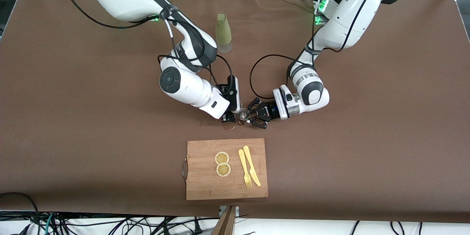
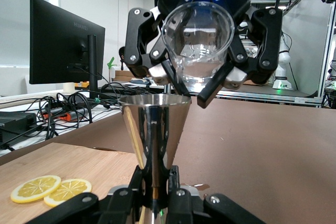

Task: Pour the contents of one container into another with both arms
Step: 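Tilt the glass cup with the right gripper, pouring into the held jigger, then move the glass cup and jigger apart back toward their spots, then set down the cup with the right gripper while the left gripper sets the jigger down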

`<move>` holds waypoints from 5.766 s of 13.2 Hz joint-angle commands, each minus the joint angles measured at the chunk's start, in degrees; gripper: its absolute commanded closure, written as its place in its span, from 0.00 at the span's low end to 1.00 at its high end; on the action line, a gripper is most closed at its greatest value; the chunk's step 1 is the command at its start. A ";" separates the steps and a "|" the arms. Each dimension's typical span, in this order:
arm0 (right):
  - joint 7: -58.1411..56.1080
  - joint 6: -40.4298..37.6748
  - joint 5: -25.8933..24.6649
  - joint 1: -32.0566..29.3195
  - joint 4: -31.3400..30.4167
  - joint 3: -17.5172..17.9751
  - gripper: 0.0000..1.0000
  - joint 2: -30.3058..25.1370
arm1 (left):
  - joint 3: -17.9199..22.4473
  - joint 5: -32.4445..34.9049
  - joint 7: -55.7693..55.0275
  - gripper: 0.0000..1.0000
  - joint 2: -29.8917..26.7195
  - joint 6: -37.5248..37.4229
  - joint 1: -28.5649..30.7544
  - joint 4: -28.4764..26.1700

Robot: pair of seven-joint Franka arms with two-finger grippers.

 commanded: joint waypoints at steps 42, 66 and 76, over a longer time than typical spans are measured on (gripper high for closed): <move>-5.77 -4.39 21.87 -4.44 0.96 -1.61 1.00 -1.41 | -0.45 7.01 2.28 1.00 -3.84 -2.72 7.16 -4.23; -72.07 -33.33 37.27 -50.86 -23.56 -2.76 1.00 10.89 | 32.77 45.71 9.66 1.00 4.06 -54.33 25.36 -3.09; -70.58 -34.47 36.31 -52.26 -22.59 -3.63 0.00 9.23 | 32.77 42.01 15.90 1.00 10.30 -55.13 28.09 2.19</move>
